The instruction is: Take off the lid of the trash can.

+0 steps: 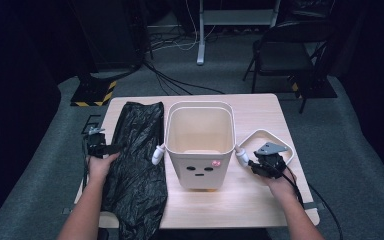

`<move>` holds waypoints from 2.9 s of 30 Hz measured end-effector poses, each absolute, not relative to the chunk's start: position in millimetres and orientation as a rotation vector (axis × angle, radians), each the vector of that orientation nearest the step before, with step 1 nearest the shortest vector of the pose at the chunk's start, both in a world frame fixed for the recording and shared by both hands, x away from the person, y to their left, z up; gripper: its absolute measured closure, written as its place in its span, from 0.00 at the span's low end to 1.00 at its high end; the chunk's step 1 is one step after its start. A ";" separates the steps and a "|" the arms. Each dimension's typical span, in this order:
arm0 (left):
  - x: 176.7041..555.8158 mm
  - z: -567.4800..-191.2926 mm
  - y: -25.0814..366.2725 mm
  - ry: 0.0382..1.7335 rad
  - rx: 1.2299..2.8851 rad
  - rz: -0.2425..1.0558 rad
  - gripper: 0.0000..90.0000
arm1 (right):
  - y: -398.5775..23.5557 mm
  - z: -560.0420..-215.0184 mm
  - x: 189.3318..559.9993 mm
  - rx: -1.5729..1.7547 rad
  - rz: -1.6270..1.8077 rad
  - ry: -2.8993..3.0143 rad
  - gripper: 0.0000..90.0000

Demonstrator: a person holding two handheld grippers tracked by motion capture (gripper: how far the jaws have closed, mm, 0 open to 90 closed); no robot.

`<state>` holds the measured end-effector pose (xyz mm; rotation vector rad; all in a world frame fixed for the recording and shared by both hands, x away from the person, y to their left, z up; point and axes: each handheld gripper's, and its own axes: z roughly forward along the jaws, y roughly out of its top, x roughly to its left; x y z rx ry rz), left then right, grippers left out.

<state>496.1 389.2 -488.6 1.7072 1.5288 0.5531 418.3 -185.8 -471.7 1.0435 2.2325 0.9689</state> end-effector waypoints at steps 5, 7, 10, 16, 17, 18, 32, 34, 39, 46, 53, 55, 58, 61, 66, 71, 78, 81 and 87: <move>504.3 -500.4 389.0 1.575 1.712 0.551 0.00 | -185.8 -471.4 418.0 1.041 0.971 2.230 0.60; 507.1 -505.6 388.7 1.593 1.735 0.543 0.00 | -186.6 -471.2 417.6 1.044 0.976 2.228 0.60; 510.2 -511.2 384.7 1.589 1.785 0.566 0.00 | -187.7 -471.5 417.8 1.046 0.977 2.230 0.60; 513.6 -519.5 379.1 1.579 1.859 0.566 0.00 | -186.3 -472.1 418.0 1.044 0.973 2.233 0.61; 513.6 -519.5 379.1 1.579 1.859 0.566 0.00 | -186.2 -472.2 418.1 1.040 0.971 2.235 0.61; 514.0 -521.0 377.4 1.567 1.875 0.586 0.00 | -186.2 -472.2 418.1 1.040 0.971 2.235 0.61; 514.3 -527.2 372.3 1.558 1.915 0.615 0.00 | -182.8 -473.5 417.3 1.024 0.969 2.235 0.61; 514.4 -527.1 371.1 1.571 1.910 0.617 0.00 | -183.0 -473.5 417.3 1.028 0.973 2.234 0.61; 512.4 -527.4 367.3 1.565 1.908 0.622 0.00 | -182.7 -474.6 417.6 1.029 0.966 2.236 0.61; 506.7 -528.2 366.8 1.504 1.884 0.635 0.11 | -183.6 -473.7 417.3 1.027 0.968 2.228 0.61; 503.5 -527.1 372.3 1.505 1.862 0.655 0.24 | -183.6 -474.2 418.7 1.032 0.970 2.222 0.61; 501.7 -527.6 373.4 1.509 1.844 0.669 0.29 | -183.4 -474.1 418.9 1.031 0.969 2.220 0.61; 500.2 -527.5 373.0 1.514 1.835 0.674 0.35 | -184.1 -474.0 420.2 1.033 0.973 2.219 0.61; 495.6 -525.9 368.1 1.503 1.835 0.667 0.50 | -184.5 -474.1 420.6 1.032 0.972 2.220 0.61; 494.6 -525.4 365.7 1.465 1.853 0.650 0.63 | -184.8 -473.3 421.1 1.033 0.977 2.215 0.61; 493.9 -525.0 366.5 1.450 1.853 0.634 0.76 | -182.2 -473.7 422.1 1.023 0.976 2.220 0.61; 492.9 -523.1 364.5 1.402 1.890 0.552 0.96 | -181.9 -474.1 421.5 1.022 0.973 2.220 0.61; 494.0 -521.2 364.3 1.409 1.900 0.516 0.98 | -183.1 -473.2 420.5 1.023 0.974 2.216 0.61; 494.6 -505.4 364.2 1.379 1.885 0.489 0.98 | -186.3 -471.6 417.9 1.023 0.980 2.201 0.61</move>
